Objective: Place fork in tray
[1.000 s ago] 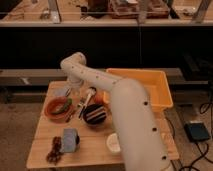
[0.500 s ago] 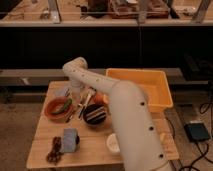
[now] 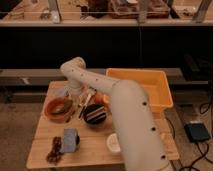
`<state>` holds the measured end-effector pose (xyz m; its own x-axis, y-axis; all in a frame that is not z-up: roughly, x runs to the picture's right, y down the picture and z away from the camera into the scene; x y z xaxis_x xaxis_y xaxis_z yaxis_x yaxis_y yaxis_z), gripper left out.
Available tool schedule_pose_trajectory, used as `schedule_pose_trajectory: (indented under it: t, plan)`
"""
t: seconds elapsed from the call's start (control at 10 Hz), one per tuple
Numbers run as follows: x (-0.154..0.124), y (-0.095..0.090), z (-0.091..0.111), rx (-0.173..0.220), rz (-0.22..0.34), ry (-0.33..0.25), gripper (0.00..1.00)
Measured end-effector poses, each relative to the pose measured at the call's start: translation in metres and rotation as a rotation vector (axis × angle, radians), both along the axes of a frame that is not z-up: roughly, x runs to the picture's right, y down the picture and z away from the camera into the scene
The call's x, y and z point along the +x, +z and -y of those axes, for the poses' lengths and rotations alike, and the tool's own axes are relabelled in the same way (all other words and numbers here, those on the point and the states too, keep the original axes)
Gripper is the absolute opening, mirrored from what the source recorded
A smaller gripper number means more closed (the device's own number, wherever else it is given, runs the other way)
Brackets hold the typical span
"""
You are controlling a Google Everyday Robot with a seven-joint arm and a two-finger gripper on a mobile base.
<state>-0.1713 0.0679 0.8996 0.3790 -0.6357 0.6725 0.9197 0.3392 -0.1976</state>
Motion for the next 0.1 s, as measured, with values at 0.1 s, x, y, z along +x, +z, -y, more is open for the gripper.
schedule_pose_trajectory:
  t: [0.1]
  plan:
    - [0.0005,-0.0012,-0.0075,-0.005,0.014,0.023,0.38]
